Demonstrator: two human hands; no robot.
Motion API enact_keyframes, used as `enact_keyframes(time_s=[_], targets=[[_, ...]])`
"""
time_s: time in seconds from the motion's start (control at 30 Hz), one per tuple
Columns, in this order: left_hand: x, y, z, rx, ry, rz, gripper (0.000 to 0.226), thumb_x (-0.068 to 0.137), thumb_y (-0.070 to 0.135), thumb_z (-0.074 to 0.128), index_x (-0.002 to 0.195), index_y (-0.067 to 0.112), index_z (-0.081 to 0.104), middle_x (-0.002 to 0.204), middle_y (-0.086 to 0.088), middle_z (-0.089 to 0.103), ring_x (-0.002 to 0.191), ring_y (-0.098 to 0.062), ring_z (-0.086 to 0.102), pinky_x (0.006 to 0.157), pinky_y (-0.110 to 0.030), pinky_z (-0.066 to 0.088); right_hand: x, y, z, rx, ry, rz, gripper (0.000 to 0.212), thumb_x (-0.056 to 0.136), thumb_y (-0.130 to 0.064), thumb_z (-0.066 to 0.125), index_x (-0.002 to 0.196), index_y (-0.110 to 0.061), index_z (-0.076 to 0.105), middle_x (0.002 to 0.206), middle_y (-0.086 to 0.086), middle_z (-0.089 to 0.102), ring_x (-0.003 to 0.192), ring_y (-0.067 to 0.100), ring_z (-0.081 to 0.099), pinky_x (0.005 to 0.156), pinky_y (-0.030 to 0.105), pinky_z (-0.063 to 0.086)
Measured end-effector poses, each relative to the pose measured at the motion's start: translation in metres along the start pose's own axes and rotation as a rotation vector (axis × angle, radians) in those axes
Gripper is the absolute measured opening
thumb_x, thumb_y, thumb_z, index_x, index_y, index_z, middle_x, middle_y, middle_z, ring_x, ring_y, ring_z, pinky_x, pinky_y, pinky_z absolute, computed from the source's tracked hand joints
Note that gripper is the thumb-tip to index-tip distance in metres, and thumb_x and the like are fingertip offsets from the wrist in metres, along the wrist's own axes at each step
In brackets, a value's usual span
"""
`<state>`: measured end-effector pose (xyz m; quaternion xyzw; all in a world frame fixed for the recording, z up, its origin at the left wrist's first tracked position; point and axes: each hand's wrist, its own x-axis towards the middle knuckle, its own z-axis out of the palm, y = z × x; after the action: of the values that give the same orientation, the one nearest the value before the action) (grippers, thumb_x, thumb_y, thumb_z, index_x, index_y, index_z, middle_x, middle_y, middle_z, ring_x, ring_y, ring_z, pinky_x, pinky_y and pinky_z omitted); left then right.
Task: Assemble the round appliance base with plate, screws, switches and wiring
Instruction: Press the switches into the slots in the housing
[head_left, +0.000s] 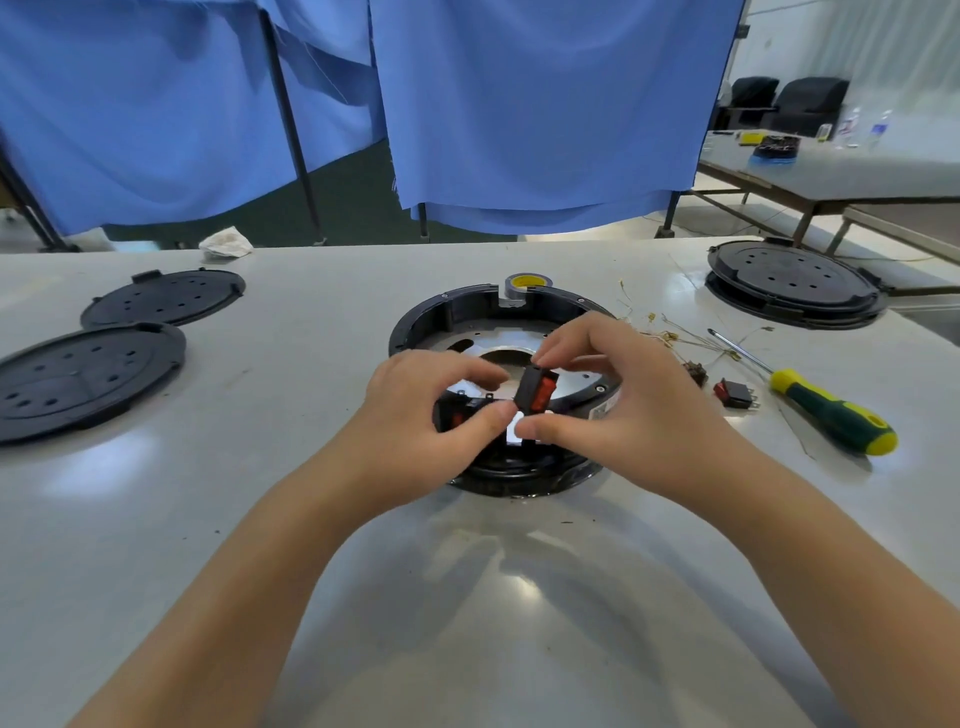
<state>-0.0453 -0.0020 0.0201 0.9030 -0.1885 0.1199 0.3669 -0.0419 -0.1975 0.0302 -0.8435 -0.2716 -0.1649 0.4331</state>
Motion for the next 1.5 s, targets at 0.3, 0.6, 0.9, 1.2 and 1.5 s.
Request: enact_keyframes(time_s=[0.3,0.6,0.9,1.2,1.5], targets=[[0.004,-0.005,-0.001,0.041,-0.069,0.078,0.028,0.083,0.030,0.068,0.109,0.030,0.074,0.093,0.011,0.072,0.094,-0.012,0.064,0.094,-0.050,0.042,-0.001,-0.001,-0.003,-0.042,-0.123,-0.048,0.034,0.068,-0.024,0.083,0.085,-0.030,0.054,0.095,-0.015,0.064,0.096,0.004,0.062,0.086,0.022,0.048],[0.005,-0.002,0.009,0.021,0.015,0.075,0.032,0.078,0.035,0.062,0.109,0.034,0.073,0.093,0.011,0.073,0.095,-0.014,0.064,0.095,-0.050,0.041,-0.002,0.002,0.002,-0.238,-0.269,-0.062,0.038,0.068,-0.019,0.082,0.084,-0.026,0.048,0.108,-0.006,0.055,0.103,0.014,0.053,0.086,0.037,0.045],[0.002,-0.003,0.012,0.041,0.038,0.081,0.035,0.077,0.039,0.059,0.109,0.037,0.071,0.098,0.016,0.071,0.102,-0.005,0.060,0.104,-0.044,0.033,-0.001,0.005,0.001,-0.219,-0.239,-0.001,0.037,0.065,-0.024,0.084,0.084,-0.024,0.052,0.105,-0.010,0.056,0.097,0.007,0.052,0.085,0.031,0.045],[0.002,-0.004,0.012,0.047,0.024,0.092,0.033,0.077,0.043,0.061,0.108,0.039,0.070,0.098,0.018,0.070,0.103,-0.003,0.059,0.106,-0.044,0.032,-0.001,0.004,0.001,-0.228,-0.252,0.003,0.035,0.065,-0.026,0.085,0.083,-0.023,0.055,0.104,-0.007,0.056,0.096,0.012,0.053,0.084,0.035,0.046],[0.003,-0.003,0.012,0.052,0.025,0.091,0.035,0.076,0.045,0.061,0.109,0.039,0.070,0.100,0.019,0.070,0.103,-0.003,0.058,0.106,-0.044,0.032,-0.001,0.006,0.001,-0.198,-0.248,0.028,0.034,0.063,-0.026,0.086,0.082,-0.021,0.059,0.104,-0.007,0.057,0.097,0.010,0.054,0.086,0.032,0.045]])
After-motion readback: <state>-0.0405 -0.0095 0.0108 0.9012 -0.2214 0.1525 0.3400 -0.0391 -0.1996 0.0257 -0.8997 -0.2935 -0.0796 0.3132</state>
